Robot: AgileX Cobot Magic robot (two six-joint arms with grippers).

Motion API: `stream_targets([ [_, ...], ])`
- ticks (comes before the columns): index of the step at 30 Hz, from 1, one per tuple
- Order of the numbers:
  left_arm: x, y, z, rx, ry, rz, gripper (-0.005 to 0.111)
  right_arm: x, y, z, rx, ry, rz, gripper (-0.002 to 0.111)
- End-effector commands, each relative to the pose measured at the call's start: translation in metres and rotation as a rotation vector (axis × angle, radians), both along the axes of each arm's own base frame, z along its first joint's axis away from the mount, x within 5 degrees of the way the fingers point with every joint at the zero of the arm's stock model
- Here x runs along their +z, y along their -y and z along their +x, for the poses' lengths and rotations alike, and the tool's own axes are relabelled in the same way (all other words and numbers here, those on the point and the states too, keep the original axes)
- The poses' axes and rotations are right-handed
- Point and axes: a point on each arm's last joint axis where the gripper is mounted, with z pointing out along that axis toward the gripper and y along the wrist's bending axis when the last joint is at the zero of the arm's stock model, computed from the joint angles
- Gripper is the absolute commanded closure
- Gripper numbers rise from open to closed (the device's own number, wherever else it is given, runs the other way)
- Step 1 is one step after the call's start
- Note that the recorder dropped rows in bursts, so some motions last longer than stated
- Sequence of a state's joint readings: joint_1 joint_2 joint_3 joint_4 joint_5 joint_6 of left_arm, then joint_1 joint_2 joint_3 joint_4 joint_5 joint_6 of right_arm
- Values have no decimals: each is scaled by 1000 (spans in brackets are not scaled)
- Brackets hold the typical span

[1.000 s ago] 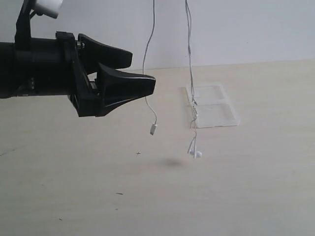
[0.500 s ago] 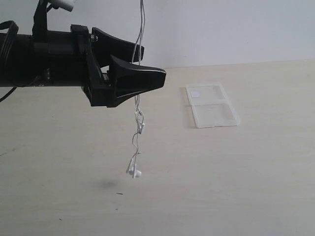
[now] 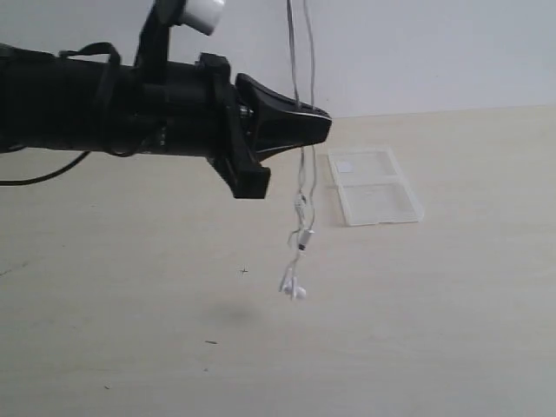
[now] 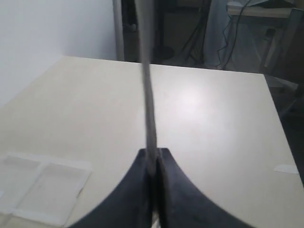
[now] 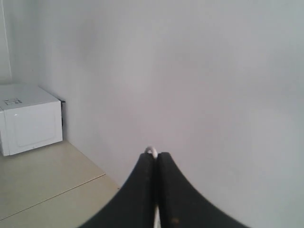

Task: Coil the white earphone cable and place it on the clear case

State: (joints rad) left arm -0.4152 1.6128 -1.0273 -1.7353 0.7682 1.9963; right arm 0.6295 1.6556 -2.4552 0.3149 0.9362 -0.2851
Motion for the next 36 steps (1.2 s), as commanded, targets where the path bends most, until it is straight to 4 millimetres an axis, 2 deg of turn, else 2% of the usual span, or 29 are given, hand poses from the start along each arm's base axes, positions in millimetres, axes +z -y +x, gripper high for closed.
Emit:
stream_targets([
  [1,-4,10,2,0,-7,10,107,4,3,-3,-4,20,10,108],
  [9,-2,1,8,138,-35,57,107,10,16,-13,-51,47,-28,108],
  [15,4,-6,6,179,-7,95,107,9,46,-30,-208,-38,-132,108],
  [21,24,-12,-1,213,48,77,107,12,74,-46,-355,-104,-112,108],
  [26,48,-21,-13,237,129,69,107,5,78,-50,-372,-145,-119,108],
  [31,71,-29,-28,258,164,41,107,-21,81,-43,-448,-230,-198,108],
  [32,78,-33,-35,264,170,37,107,-39,80,-41,-453,-281,-249,108],
  [33,81,-34,-36,275,169,36,107,-47,81,-41,-461,-298,-276,108],
  [34,87,-40,-39,318,179,38,107,-67,85,-39,-506,-338,-342,108],
  [35,89,-41,-40,338,176,34,107,-76,87,-38,-534,-354,-367,108],
  [36,94,-45,-41,377,167,14,107,-98,93,-39,-581,-402,-414,108],
])
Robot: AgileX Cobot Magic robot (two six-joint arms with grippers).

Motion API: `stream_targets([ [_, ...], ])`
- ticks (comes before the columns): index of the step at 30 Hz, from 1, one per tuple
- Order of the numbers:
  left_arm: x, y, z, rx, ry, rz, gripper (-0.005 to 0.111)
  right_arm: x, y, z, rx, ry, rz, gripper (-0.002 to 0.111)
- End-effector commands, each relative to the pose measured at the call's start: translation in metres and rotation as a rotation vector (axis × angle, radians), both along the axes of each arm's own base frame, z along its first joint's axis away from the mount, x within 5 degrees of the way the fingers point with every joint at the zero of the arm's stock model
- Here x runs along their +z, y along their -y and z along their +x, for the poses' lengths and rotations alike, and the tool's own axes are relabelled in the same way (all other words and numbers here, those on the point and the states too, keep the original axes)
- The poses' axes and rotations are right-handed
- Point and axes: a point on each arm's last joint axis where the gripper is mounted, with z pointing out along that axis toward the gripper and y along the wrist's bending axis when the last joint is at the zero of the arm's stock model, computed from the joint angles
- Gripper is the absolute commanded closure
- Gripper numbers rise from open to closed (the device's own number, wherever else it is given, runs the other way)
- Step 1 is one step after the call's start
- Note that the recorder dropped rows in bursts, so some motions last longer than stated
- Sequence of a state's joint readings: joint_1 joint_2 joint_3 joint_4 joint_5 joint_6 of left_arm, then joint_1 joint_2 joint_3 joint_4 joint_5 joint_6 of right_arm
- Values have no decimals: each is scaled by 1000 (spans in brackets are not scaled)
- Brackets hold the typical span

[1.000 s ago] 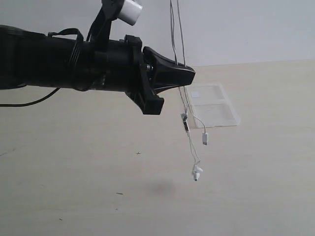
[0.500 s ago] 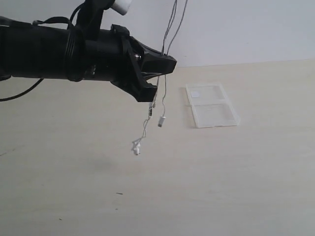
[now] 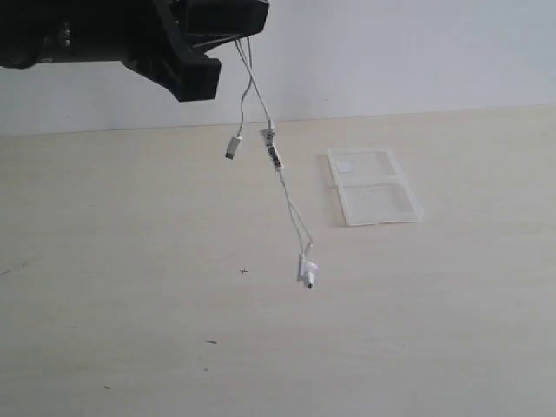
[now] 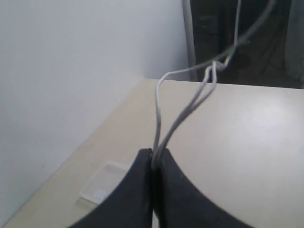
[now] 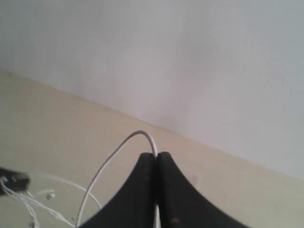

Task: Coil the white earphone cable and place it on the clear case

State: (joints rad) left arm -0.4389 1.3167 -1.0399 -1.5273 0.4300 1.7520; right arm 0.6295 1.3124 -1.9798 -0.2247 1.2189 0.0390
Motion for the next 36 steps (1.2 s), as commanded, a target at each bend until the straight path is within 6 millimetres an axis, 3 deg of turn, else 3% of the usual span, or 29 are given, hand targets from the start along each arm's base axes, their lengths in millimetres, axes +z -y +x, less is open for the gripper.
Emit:
stream_targets([
  [1,13,-11,-7,96,-6,-45,107,-54,14,-1,-121,-123,-127,108],
  [4,20,-14,-12,106,-33,-101,107,-116,8,-2,-75,-254,-180,108],
  [7,21,-14,-14,110,-58,-129,107,-159,-8,4,31,-277,-154,108],
  [11,21,-15,-13,128,-71,-144,107,-184,-18,10,75,-264,-113,107],
  [15,22,-19,-9,186,-80,-163,107,-187,-16,8,87,-273,-145,85],
  [18,22,-21,-7,217,-79,-169,107,-185,-15,6,94,-265,-145,61],
  [20,23,-23,-6,249,-93,-202,107,-184,-15,4,90,-269,-121,54],
  [30,24,-27,-3,306,-113,-246,107,-181,-19,-1,129,-292,-46,54],
  [36,24,-30,-1,354,-136,-289,107,-181,-43,-7,380,-320,45,52],
])
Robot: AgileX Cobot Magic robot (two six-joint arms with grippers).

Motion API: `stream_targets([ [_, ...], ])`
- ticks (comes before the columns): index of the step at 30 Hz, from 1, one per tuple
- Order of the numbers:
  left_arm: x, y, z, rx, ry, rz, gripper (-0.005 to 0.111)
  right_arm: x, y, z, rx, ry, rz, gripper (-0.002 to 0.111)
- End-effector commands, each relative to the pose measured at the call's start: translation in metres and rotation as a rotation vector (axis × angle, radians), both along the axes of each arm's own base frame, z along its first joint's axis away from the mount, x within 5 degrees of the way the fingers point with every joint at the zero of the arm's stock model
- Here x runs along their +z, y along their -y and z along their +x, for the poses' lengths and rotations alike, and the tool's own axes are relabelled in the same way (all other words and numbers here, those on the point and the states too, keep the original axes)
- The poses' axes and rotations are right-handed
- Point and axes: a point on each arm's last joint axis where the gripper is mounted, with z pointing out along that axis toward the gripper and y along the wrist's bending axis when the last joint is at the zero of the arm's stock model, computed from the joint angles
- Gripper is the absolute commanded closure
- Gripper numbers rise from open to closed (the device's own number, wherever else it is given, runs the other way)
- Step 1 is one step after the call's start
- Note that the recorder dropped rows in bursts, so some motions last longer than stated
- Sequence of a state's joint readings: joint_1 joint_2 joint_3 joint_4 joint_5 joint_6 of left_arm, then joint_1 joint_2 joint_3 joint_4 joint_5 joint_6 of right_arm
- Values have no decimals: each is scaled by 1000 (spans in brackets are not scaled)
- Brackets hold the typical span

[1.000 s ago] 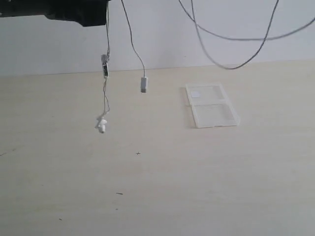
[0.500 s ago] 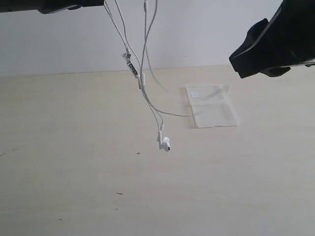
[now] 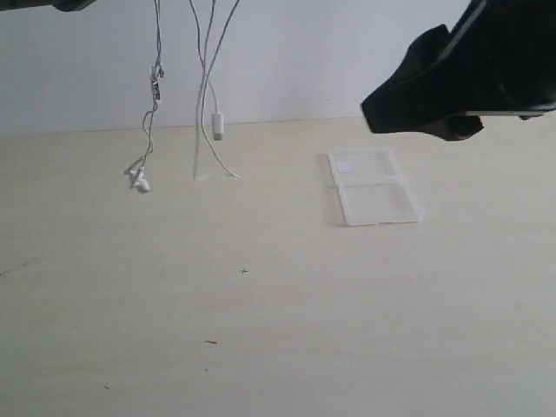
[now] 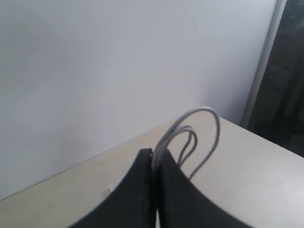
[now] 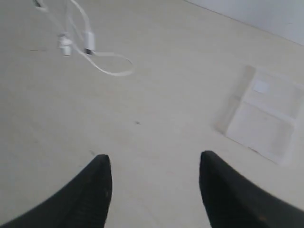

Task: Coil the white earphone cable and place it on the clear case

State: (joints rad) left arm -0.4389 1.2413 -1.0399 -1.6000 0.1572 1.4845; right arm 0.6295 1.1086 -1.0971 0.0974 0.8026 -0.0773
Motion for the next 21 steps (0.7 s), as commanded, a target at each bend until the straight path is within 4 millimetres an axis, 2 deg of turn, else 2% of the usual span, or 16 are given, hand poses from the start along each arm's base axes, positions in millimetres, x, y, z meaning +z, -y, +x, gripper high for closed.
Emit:
stream_targets([
  [1,1,-4,0,38,-13,-33,107,-1,-21,-4,218,-2,96,50],
  [4,1,-4,0,46,-11,-30,107,-3,-31,-4,352,26,113,46],
  [6,1,-6,1,70,-10,-25,107,-5,-36,-3,380,19,124,43],
  [12,1,-8,2,90,8,8,107,-19,-45,12,380,9,105,41],
  [21,1,-11,4,118,26,43,107,-25,-64,30,403,76,206,41],
])
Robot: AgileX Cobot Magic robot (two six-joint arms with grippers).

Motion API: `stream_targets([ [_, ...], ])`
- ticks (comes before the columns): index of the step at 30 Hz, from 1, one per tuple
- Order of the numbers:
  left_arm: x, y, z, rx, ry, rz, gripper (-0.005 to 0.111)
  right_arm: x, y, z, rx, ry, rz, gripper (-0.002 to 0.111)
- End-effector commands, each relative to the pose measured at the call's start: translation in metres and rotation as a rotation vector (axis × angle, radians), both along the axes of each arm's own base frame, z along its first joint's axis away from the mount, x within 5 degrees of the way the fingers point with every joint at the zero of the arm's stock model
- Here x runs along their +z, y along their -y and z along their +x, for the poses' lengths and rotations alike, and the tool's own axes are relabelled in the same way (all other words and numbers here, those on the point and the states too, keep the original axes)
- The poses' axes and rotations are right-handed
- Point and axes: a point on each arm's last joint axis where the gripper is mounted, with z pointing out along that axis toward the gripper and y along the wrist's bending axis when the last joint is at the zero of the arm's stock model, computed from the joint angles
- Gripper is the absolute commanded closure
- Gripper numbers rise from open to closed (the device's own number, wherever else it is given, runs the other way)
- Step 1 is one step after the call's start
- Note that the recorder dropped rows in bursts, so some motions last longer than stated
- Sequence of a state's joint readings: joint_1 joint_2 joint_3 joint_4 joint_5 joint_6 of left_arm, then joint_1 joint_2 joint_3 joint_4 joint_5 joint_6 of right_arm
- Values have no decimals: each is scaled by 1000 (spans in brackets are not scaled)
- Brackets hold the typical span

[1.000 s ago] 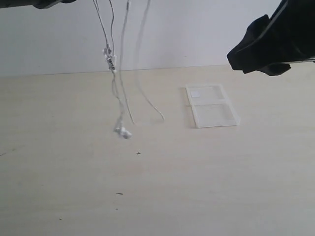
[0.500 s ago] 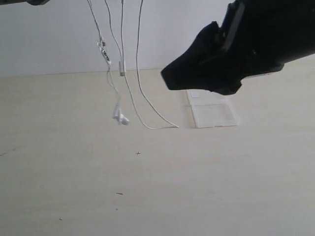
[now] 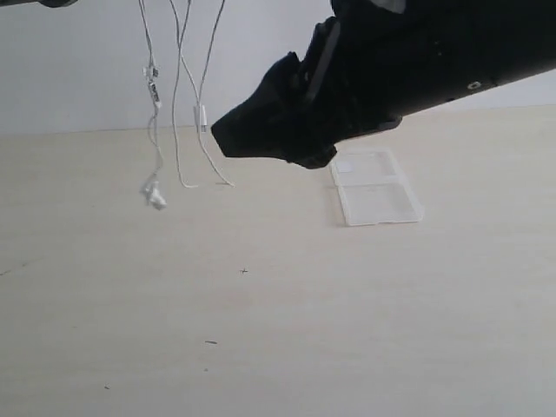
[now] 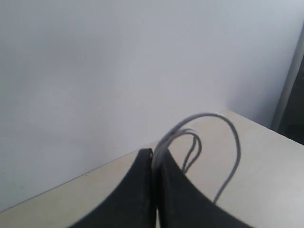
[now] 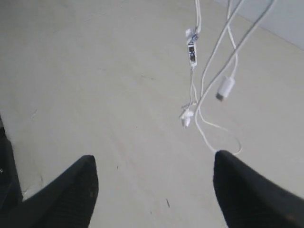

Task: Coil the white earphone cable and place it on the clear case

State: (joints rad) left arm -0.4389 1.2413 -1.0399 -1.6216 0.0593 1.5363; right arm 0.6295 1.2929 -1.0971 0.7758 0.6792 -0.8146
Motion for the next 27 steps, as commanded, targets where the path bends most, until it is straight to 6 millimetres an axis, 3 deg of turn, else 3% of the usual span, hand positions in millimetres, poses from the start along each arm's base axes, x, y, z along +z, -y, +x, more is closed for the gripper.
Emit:
stream_targets([
  [1,2,-3,-1,24,9,6,107,-5,-7,10,-2,41,32,41],
  [12,7,-7,0,48,12,-26,107,-30,-17,37,-86,49,0,41],
  [19,11,-17,4,0,-7,-97,107,-32,-19,46,-155,56,43,41],
  [27,11,-15,3,-26,1,-81,107,-36,-29,49,-98,55,105,41],
])
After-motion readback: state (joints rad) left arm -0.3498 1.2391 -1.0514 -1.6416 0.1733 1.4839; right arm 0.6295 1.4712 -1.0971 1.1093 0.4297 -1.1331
